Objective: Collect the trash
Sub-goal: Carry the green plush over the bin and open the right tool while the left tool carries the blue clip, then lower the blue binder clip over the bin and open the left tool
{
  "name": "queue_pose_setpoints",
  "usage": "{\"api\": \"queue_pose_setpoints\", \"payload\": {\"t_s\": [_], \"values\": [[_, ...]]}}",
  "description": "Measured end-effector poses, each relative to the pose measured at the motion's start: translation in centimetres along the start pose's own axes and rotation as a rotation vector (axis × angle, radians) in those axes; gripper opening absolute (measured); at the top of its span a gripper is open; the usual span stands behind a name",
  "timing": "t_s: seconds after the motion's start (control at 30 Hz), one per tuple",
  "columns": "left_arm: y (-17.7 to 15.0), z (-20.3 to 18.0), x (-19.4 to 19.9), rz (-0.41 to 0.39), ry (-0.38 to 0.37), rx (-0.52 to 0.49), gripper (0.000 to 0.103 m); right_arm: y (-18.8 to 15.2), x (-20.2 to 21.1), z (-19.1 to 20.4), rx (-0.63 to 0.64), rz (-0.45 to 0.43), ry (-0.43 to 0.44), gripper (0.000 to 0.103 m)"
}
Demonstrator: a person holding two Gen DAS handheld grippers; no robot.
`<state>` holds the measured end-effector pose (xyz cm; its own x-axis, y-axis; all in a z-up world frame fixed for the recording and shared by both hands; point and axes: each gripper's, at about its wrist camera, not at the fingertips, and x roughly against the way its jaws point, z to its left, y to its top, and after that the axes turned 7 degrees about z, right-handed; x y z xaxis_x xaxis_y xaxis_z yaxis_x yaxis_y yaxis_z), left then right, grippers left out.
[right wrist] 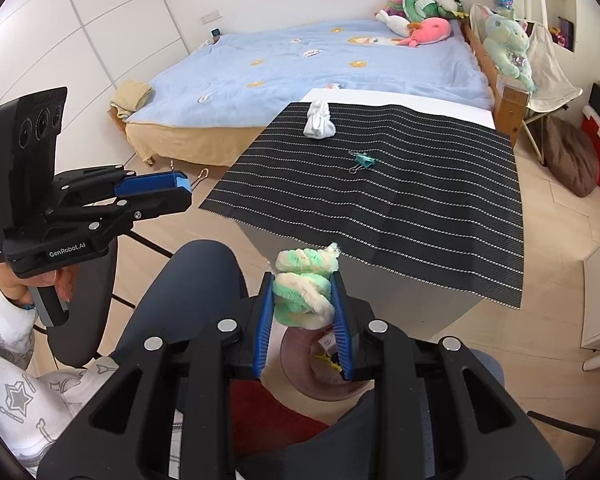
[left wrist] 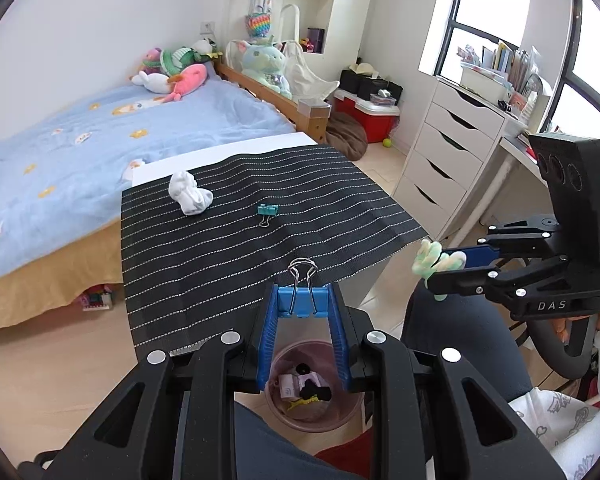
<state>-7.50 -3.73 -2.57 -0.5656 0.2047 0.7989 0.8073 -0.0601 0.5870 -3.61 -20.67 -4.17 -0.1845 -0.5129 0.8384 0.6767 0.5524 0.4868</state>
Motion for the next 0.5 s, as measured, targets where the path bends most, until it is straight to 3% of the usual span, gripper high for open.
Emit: {"api": "queue_pose_setpoints", "payload": {"t_s": [0.1, 0.17, 0.2, 0.23, 0.33, 0.5], "values": [[-0.15, 0.04, 0.02, 0.002, -0.002, 0.006, 0.025, -0.02, -0.26, 0.46, 0.01, 0.007, 0.007, 0.03], [-0.21, -0.03, 0.08, 0.003, -0.004, 0.003, 0.025, -0.03, -0.4, 0.61, 0.012, 0.012, 0.012, 0.046], [-0.22, -0.03, 0.11, 0.003, -0.005, 0.002, 0.025, -0.05, -0.41, 0.6, 0.013, 0.01, 0.009, 0.064], [-0.18, 0.05, 0.1, 0.004, -0.006, 0.001, 0.025, -0.05, -0.41, 0.57, 0.011, 0.005, 0.007, 0.074], [-0.25, -0.08, 0.11, 0.007, -0.014, -0.003, 0.025, -0.02, -0.31, 0.32, -0.008, -0.007, 0.001, 0.089], [-0.28, -0.43, -0.22, 0.02, -0.032, -0.014, 0.025, 0.0, -0.01, 0.01, -0.023, -0.017, -0.002, 0.094]]}}
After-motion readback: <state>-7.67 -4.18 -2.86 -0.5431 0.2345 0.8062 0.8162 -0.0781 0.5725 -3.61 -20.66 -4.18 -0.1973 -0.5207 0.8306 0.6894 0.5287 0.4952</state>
